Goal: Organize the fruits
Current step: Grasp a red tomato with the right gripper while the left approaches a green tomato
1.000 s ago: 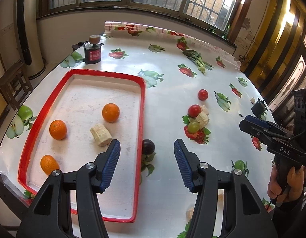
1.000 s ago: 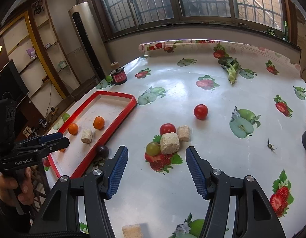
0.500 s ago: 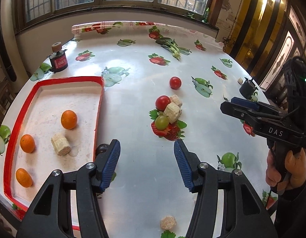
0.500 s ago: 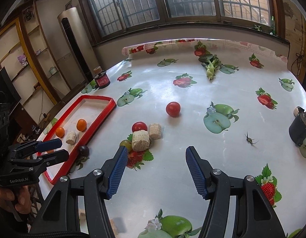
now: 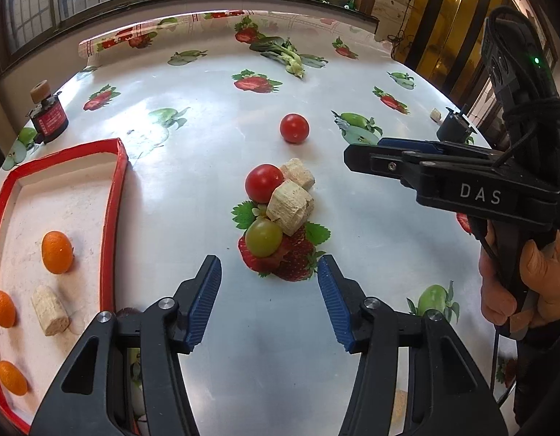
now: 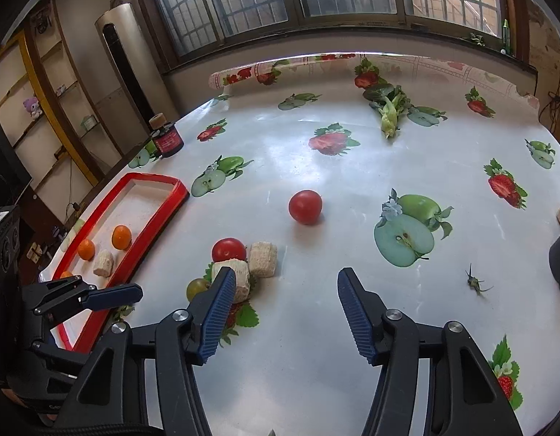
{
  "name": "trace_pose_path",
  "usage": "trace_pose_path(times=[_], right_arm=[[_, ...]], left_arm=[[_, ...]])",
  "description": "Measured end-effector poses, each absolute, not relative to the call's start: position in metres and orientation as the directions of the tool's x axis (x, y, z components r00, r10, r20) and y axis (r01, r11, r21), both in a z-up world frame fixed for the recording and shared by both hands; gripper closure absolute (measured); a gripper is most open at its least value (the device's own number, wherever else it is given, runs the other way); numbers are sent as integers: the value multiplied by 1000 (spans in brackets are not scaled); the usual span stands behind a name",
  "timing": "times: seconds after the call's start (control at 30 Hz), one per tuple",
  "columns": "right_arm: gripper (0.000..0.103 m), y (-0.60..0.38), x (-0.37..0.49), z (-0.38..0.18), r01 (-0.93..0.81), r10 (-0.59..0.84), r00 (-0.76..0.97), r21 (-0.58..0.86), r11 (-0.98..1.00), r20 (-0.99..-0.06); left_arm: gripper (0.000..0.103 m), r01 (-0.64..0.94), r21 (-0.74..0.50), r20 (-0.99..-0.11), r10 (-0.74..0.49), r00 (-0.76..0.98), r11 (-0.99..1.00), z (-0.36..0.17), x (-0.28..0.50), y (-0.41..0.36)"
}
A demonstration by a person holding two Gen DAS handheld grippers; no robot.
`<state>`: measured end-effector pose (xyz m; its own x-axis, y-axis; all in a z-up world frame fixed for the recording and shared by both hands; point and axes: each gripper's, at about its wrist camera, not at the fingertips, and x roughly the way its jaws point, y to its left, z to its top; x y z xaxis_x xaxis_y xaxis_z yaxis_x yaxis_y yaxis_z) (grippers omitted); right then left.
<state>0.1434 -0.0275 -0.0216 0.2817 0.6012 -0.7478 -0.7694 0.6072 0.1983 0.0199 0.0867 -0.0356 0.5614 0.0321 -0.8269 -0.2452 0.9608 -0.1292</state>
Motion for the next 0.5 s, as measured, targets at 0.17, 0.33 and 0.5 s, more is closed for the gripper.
trace_pose_path(times=[0.17,0.33,0.5], right_arm=[[50,-8,164,-33,-763,588,270,203,614,-762],[56,14,181,-43,-753,583,263,214,622,-769],[62,35,195,-55,-737,565,272,209,643,-779]], left_arm=[[63,-241,-157,-837,0,547,958,-49,34,94],[71,-220,-147,-841,-5,540,964,-57,45,92],[81,-224,-172,-835,-21,550,959,-61,46,102]])
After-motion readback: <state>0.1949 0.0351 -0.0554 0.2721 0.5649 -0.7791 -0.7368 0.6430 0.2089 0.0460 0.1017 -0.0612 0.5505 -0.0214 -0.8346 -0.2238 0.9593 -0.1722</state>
